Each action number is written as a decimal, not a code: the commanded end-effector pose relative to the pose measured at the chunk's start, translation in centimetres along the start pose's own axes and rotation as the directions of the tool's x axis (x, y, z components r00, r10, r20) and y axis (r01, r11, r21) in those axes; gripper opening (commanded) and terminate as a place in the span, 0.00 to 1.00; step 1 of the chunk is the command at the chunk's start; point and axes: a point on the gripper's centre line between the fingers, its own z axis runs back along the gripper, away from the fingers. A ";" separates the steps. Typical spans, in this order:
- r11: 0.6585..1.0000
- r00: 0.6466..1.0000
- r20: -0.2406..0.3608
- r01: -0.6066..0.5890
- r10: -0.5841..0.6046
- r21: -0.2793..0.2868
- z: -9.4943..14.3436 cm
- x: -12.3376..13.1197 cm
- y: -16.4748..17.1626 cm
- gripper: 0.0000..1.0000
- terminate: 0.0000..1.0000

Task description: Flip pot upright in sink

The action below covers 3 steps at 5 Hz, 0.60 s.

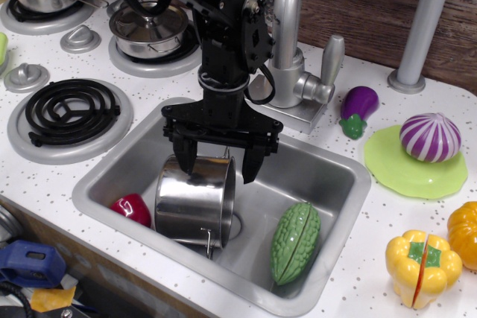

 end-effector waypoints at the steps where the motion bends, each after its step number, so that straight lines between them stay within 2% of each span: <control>1: 1.000 1.000 0.000 0.000 0.000 0.000 0.0 0.0 0.0 1.00 0.00; 2: 0.996 0.997 0.072 -0.002 -0.005 0.093 -0.4 -0.4 -0.5 1.00 0.00; 3: 0.993 0.996 0.086 0.018 -0.028 0.116 -0.6 -0.6 -0.7 1.00 0.00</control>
